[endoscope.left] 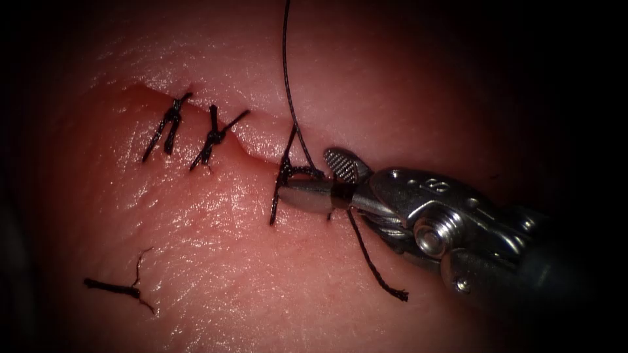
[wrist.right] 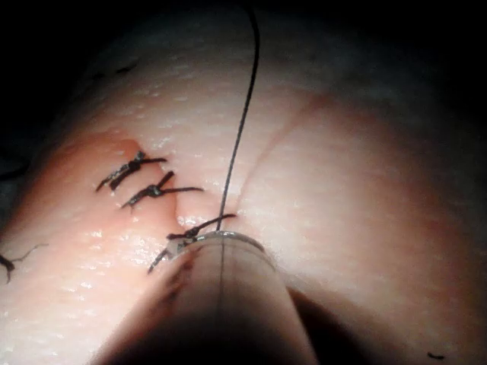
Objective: Wound Closure
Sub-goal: Cut the suture with the right gripper
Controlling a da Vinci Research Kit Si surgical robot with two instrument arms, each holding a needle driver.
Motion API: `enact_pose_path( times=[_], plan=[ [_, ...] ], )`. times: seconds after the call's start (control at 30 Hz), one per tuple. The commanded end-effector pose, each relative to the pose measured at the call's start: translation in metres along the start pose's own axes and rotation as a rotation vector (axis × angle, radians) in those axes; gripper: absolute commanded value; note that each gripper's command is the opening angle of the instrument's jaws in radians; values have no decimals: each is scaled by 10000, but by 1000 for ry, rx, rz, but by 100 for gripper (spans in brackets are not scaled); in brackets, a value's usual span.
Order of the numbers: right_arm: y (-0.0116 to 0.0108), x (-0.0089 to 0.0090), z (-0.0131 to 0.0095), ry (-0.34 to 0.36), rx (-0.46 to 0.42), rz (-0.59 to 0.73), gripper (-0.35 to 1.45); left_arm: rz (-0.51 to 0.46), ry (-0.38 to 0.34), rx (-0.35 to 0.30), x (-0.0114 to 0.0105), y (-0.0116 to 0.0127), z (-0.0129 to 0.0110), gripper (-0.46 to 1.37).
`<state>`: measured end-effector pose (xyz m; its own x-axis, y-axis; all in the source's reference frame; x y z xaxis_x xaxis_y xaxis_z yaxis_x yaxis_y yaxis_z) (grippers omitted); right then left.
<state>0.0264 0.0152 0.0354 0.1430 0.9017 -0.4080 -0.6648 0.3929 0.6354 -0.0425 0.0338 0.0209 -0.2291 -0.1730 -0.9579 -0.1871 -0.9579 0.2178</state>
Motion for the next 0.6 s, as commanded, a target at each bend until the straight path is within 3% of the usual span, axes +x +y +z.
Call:
enact_pose_path(
  times=[0.03,0.6],
  plan=[
    [0,0,-1,0,5,-3,115,-1,0,-8,1,-1,0,-35],
    [1,16,-21,-3,14,-191,125,17,-10,-8,16,-17,0,-35]
  ],
)
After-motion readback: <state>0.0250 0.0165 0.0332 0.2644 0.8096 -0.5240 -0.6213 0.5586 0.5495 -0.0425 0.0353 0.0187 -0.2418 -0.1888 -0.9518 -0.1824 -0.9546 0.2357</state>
